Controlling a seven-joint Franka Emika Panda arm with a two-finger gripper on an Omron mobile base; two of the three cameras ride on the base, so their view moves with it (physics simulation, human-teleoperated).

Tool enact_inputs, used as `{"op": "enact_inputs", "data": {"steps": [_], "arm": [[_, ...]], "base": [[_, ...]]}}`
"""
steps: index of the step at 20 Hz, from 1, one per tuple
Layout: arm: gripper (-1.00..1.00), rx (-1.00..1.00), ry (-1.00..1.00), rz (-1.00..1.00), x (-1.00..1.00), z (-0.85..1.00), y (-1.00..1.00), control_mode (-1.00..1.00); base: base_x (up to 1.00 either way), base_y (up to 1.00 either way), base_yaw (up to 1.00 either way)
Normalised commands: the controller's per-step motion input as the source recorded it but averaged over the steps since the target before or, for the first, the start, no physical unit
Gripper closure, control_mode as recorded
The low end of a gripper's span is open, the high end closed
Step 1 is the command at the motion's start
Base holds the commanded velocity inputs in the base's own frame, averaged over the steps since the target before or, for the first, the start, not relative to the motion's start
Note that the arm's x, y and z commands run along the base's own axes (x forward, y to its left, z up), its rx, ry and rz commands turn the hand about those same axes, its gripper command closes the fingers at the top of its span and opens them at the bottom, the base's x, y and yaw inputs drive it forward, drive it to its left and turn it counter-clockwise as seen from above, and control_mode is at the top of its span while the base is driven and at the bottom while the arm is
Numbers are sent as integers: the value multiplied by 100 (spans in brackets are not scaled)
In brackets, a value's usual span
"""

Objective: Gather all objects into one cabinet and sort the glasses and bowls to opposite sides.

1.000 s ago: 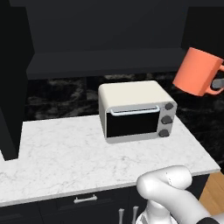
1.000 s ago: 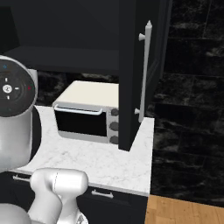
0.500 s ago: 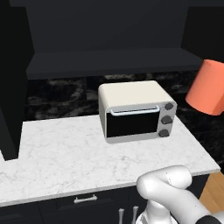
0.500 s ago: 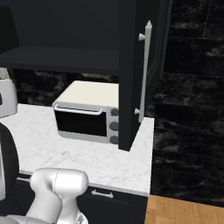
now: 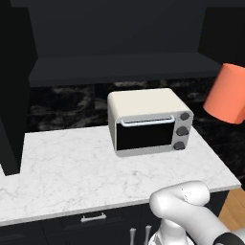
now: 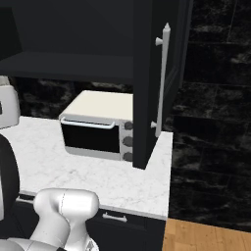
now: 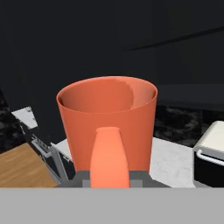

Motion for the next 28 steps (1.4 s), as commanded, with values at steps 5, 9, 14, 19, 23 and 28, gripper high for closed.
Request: {"op": "enact_inputs", "data": {"steps": [5, 9, 14, 19, 23, 28], "arm": [[100, 0, 0, 0, 0, 0, 0, 100], [100, 0, 0, 0, 0, 0, 0, 100], [100, 0, 0, 0, 0, 0, 0, 100], [100, 0, 0, 0, 0, 0, 0, 100], [100, 0, 0, 0, 0, 0, 0, 100], [100, 0, 0, 0, 0, 0, 0, 100]], "base": [[0, 0, 0], [0, 6, 0], [-39, 19, 0], [-72, 12, 0], [-43, 5, 0], [-15, 23, 0]]}}
